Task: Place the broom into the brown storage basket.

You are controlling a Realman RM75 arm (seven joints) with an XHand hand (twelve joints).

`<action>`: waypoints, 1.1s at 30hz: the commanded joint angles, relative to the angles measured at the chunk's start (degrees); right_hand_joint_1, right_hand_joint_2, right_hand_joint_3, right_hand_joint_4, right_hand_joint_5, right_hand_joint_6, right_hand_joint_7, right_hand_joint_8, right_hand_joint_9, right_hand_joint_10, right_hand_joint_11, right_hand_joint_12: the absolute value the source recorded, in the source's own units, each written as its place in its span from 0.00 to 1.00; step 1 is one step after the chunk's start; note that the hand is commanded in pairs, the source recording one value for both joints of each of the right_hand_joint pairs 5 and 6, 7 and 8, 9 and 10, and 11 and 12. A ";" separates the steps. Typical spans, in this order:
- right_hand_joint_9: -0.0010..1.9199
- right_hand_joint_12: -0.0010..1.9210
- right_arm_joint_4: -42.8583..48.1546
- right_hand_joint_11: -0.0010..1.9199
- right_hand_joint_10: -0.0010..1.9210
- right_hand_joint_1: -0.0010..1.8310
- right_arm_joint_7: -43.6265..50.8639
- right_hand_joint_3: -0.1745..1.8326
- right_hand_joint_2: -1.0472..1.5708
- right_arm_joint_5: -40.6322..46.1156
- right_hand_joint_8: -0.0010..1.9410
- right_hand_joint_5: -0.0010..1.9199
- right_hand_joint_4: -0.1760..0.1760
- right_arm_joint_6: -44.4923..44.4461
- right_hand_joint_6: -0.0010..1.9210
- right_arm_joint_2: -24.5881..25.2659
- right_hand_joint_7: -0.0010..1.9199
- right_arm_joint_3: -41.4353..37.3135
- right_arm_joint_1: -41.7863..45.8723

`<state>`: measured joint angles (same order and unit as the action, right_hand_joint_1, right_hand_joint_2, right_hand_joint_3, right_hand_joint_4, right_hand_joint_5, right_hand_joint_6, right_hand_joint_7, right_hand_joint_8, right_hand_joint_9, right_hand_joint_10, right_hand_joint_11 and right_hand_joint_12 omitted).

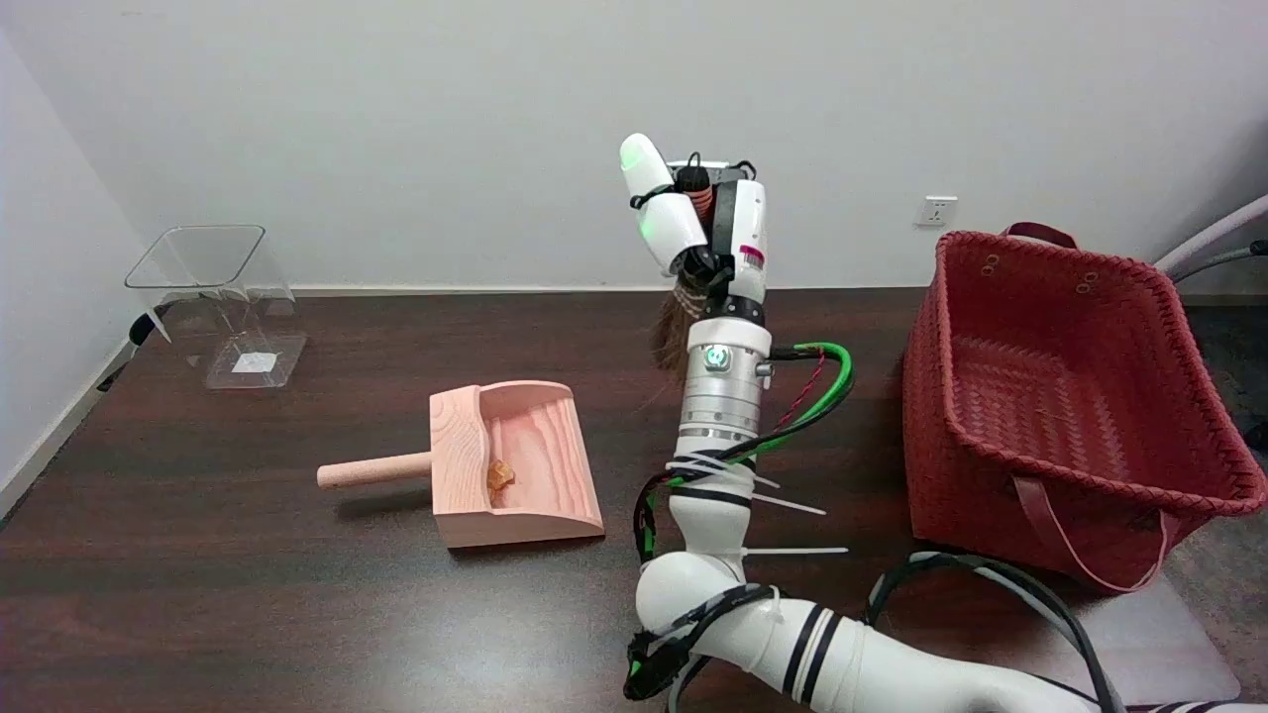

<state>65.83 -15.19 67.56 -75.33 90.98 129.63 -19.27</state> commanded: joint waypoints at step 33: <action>1.00 1.00 7.77 1.00 1.00 0.38 14.46 0.00 1.00 -10.25 0.99 1.00 0.50 -11.75 1.00 -19.83 1.00 -12.48 1.93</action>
<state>70.56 -2.37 58.57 -83.41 79.11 123.65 -18.47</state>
